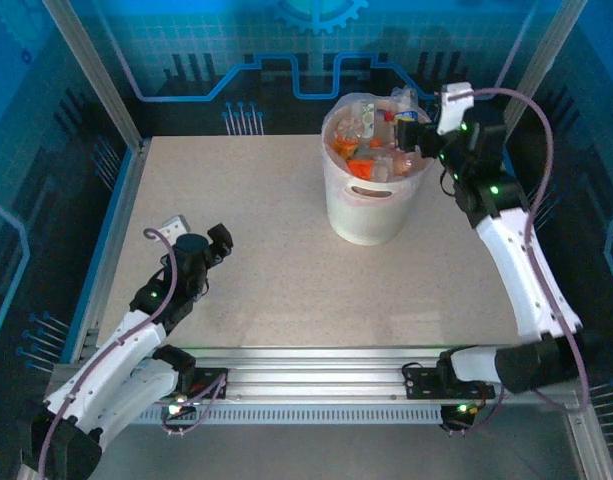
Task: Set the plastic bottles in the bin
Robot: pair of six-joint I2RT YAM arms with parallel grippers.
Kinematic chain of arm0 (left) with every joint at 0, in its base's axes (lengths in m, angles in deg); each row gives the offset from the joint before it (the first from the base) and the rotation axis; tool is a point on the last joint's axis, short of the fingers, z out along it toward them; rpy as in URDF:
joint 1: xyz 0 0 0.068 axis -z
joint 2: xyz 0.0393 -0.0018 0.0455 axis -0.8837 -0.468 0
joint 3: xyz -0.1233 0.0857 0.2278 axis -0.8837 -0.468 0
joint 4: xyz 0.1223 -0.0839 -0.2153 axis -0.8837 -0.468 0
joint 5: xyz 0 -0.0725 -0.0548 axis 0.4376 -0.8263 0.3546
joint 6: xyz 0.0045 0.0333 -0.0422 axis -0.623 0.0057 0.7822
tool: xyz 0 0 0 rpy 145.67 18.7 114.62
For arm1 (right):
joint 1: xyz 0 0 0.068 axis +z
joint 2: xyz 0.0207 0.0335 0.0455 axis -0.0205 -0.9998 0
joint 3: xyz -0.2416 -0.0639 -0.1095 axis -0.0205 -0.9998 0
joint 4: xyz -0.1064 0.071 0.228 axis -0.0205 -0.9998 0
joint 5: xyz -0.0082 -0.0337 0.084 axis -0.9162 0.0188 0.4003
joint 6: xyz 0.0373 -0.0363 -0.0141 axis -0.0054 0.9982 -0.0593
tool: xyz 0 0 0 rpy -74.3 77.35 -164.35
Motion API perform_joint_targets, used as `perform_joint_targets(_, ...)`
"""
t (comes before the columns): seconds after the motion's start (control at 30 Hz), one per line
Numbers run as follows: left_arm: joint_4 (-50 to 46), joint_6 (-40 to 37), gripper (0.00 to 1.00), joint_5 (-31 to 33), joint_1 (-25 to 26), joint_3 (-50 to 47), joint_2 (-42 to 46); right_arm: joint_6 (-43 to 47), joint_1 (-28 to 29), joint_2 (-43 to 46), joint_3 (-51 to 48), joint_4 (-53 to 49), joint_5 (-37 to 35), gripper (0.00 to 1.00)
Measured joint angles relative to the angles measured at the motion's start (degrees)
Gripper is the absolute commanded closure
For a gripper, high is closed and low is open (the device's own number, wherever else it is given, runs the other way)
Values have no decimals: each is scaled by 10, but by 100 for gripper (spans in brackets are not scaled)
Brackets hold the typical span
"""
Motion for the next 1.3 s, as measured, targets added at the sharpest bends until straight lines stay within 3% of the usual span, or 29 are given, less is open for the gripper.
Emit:
perform_joint_targets(0.17, 0, -30, 1, 6, -7, 9, -2, -46, 0, 139, -133, -45, -61, 0)
perform_joint_targets(0.37, 0, -59, 1, 17, -31, 9, -3, -104, -3, 244, -261, -113, -135, 0)
perform_joint_targets(0.63, 38, -111, 1, 41, -71, -14, -3, -88, -11, 339, -481, -49, -175, 0)
perform_joint_targets(0.8, 107, -162, 1, 45, -100, -64, -10, -82, -36, 323, -548, 21, -176, 0)
perform_joint_targets(1.0, 228, -233, 1, 38, -132, -133, -36, -71, -53, 227, -575, 127, -156, 0)
perform_joint_targets(1.3, 414, -327, 1, -24, -149, -169, -157, -39, -54, 80, -602, 314, -118, 0)
